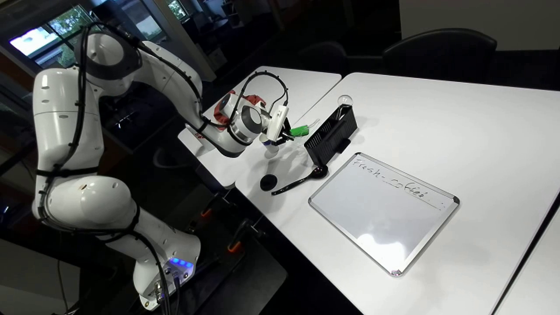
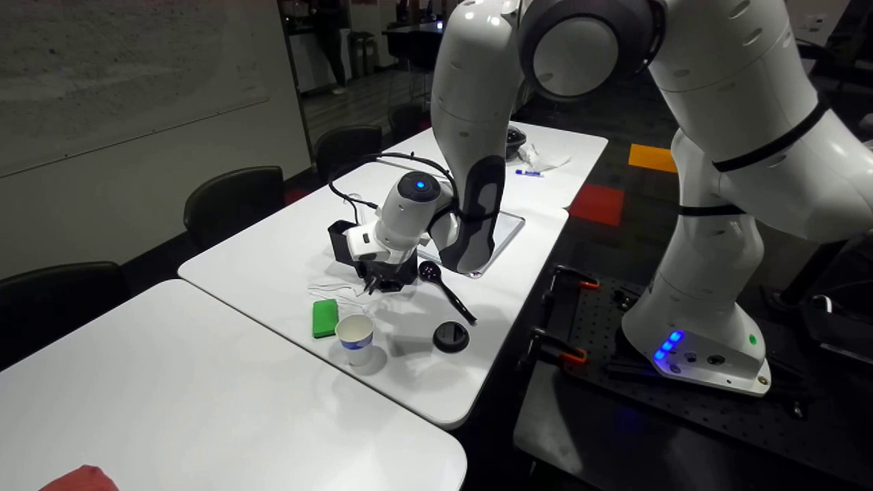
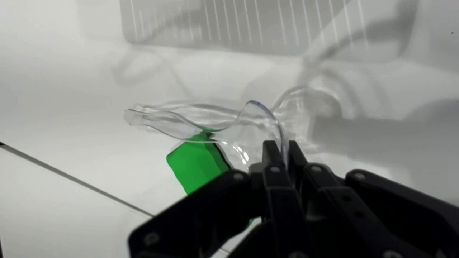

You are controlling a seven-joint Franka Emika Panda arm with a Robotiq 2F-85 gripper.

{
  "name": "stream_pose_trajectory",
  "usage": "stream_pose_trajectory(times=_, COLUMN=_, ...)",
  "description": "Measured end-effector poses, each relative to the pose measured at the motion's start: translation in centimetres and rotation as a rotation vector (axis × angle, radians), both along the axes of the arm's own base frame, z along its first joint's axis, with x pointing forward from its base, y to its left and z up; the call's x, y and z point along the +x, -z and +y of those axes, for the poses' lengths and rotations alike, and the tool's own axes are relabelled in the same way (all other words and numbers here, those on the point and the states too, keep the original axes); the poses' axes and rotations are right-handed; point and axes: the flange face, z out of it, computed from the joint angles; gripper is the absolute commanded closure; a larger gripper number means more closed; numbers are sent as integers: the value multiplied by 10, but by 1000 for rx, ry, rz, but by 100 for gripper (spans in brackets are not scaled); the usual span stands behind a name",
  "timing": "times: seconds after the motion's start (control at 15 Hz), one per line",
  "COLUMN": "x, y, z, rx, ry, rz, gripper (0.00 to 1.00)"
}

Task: Remove the spoon and ladle from the rack, put them on the table, and then move the rack to the right

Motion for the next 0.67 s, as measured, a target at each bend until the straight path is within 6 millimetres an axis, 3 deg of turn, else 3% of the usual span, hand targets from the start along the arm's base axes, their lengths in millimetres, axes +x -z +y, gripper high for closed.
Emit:
stream_pose_trajectory(times=0.33, x=12, y=3, z=7, rx=22, ry=56, rz=-30, gripper=98)
stream_pose_trajectory(times=0.67, x=4, y=27, z=4, rx=33, ry=122, rz=-5, gripper=98)
